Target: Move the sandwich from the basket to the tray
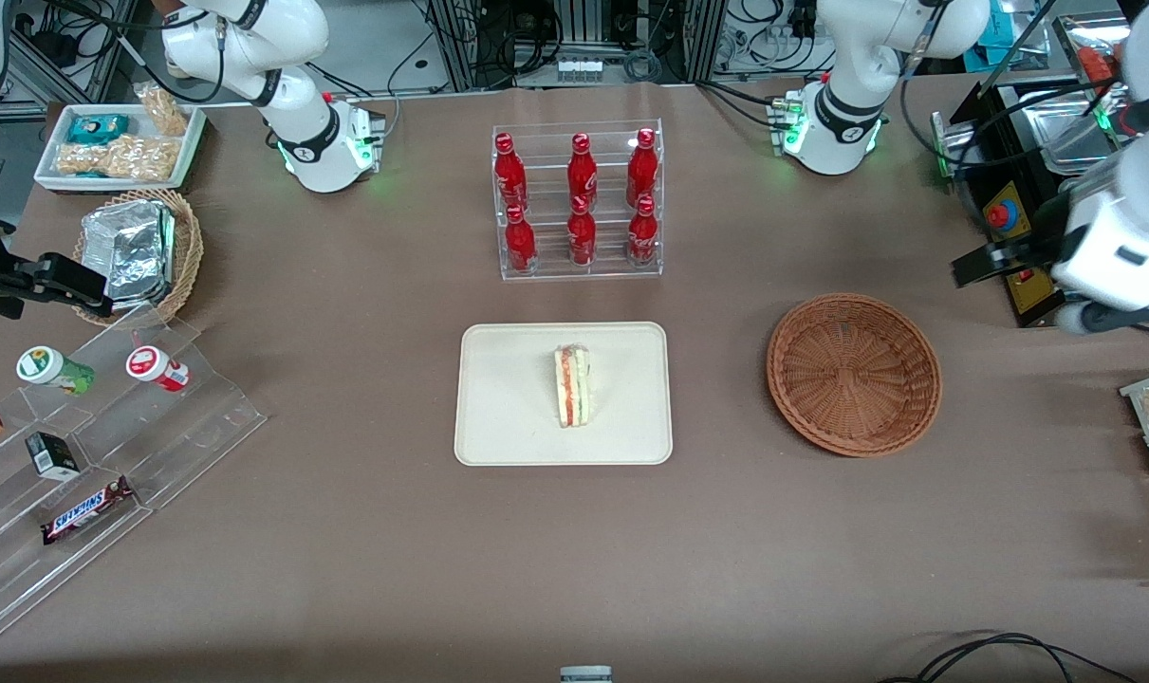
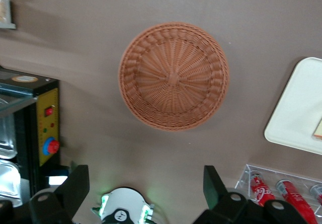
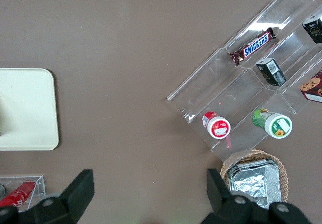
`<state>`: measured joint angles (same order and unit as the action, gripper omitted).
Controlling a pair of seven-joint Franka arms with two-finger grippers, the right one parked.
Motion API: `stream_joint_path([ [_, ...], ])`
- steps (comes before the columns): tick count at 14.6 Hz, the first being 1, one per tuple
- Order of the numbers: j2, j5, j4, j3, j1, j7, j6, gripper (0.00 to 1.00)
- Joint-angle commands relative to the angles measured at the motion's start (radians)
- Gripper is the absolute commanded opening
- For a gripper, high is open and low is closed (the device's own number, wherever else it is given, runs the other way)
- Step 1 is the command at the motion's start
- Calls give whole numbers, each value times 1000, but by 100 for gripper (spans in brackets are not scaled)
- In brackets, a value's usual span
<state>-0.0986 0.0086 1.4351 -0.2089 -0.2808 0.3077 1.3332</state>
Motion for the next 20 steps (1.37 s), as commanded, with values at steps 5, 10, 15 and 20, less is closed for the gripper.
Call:
stream_joint_path([
  [5,65,21,24,477,393,2,-48,100],
  [10,149,34,132,442,332,2,-36,100],
  [15,177,17,160,439,338,5,28,100],
  [20,79,17,45,437,330,7,38,100],
])
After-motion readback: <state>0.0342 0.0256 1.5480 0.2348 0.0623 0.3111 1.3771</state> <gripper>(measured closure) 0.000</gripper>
